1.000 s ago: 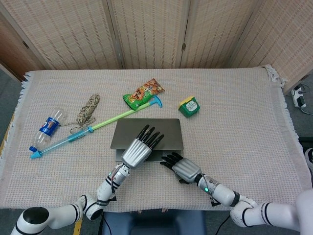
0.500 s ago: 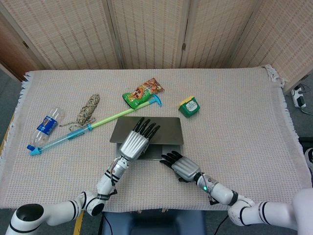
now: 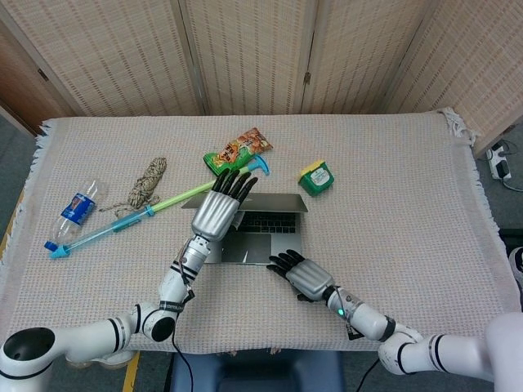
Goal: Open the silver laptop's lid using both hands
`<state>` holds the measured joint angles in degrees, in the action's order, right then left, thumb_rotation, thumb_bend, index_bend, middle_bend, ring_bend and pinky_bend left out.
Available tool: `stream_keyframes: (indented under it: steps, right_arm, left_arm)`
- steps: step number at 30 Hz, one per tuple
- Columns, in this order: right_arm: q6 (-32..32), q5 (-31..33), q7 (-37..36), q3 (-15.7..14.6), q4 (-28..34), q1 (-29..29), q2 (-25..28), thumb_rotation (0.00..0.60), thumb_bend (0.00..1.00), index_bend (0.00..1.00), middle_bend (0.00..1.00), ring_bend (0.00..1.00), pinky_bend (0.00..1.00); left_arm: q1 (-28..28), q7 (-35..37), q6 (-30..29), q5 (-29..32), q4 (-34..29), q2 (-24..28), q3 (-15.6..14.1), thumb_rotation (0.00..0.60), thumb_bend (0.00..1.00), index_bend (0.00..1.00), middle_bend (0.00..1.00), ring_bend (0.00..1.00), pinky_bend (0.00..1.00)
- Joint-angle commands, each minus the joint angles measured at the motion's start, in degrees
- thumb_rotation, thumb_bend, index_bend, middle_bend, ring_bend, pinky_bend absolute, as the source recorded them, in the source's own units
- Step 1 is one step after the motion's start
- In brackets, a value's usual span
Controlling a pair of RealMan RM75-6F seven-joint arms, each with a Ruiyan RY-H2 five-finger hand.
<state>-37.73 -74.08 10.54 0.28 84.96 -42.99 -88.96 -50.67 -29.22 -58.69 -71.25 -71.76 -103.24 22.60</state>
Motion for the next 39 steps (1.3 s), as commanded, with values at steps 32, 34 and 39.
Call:
stream_keyframes:
  steps: [32, 34, 39]
  right_arm:
    - [0.3, 4.3, 3.3, 0.3, -0.9, -2.5, -1.5, 0.600, 0.98, 0.00, 0.00, 0.02, 0.00]
    - [0.3, 4.4, 3.4, 0.3, -0.9, -2.6, -1.6, 0.600, 0.99, 0.00, 0.00, 0.02, 0.00]
    - [0.2, 4.7, 3.6, 0.3, -1.2, -2.7, -1.7, 0.600, 0.99, 0.00, 0.00, 0.02, 0.00]
  left_arm:
    - [-12.9, -8.4, 3.7, 29.5, 5.7, 3.9, 9.8, 0.600, 0.44, 0.00, 0.01, 0.00, 0.00]
    - [-13.3, -8.5, 4.0, 30.9, 6.7, 4.0, 10.0, 0.600, 0.44, 0.00, 0.01, 0.00, 0.00]
    - [-14.6, -8.8, 4.7, 35.0, 10.1, 4.2, 10.9, 0.600, 0.44, 0.00, 0.01, 0.00, 0.00]
